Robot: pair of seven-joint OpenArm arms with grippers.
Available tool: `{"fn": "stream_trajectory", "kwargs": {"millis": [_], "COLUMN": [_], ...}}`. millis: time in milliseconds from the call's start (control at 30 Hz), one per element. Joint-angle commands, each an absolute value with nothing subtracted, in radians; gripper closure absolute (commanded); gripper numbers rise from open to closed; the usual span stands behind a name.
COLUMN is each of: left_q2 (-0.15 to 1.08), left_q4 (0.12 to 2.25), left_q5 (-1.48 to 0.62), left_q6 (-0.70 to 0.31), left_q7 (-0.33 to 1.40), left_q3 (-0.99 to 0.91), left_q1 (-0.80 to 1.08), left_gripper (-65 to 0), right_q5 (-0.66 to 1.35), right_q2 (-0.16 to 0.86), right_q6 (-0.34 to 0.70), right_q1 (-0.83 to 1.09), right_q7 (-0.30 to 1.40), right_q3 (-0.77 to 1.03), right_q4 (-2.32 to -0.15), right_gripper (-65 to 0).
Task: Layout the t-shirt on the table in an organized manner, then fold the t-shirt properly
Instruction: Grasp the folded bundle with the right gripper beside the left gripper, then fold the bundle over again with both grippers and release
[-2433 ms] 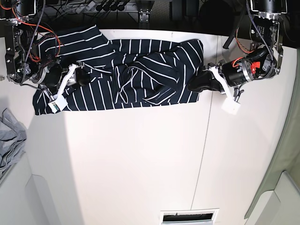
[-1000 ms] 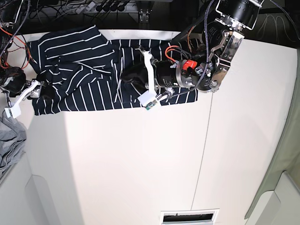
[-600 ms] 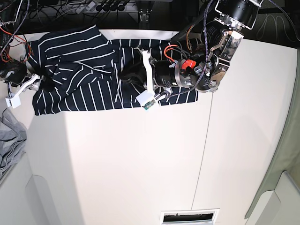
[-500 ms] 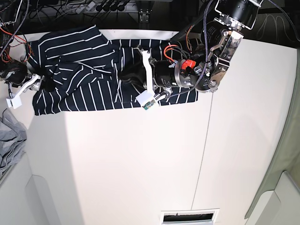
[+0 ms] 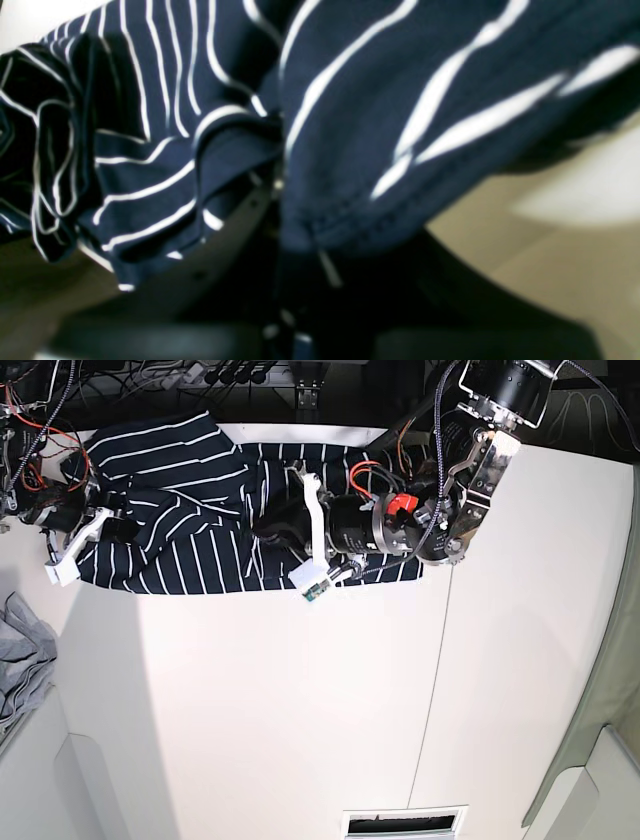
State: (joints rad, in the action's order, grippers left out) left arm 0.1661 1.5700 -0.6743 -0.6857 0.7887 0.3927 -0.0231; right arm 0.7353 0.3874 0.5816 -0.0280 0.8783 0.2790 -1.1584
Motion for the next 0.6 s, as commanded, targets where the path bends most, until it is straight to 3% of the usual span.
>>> {"fn": "stream_trajectory", "kwargs": {"millis": [0, 300, 567], "left_q2": [0.164, 0.188, 0.236], "left_q4": [1.597, 1.604, 1.648], "left_q5": [-0.699, -0.797, -0.932], "left_q6": [-0.698, -0.698, -0.698], "left_q7": [0.772, 0.813, 0.872], "left_q3": [0.390, 0.373, 0.214], "left_q1": [-0.054, -0.102, -0.099], "left_gripper": [0.0, 0.0, 0.0], "right_q5": [0.725, 0.714, 0.689], "right_q2": [0.402, 0.445, 0.512], "right_q6": [0.584, 0.583, 0.580], "right_q1": [-0.036, -0.044, -0.080], "right_q7": [0.887, 0.856, 0.852], "right_q3": [0.279, 0.281, 0.282], "right_q4": [-1.166, -1.166, -1.166], "right_gripper": [0.0, 0.0, 0.0]}}
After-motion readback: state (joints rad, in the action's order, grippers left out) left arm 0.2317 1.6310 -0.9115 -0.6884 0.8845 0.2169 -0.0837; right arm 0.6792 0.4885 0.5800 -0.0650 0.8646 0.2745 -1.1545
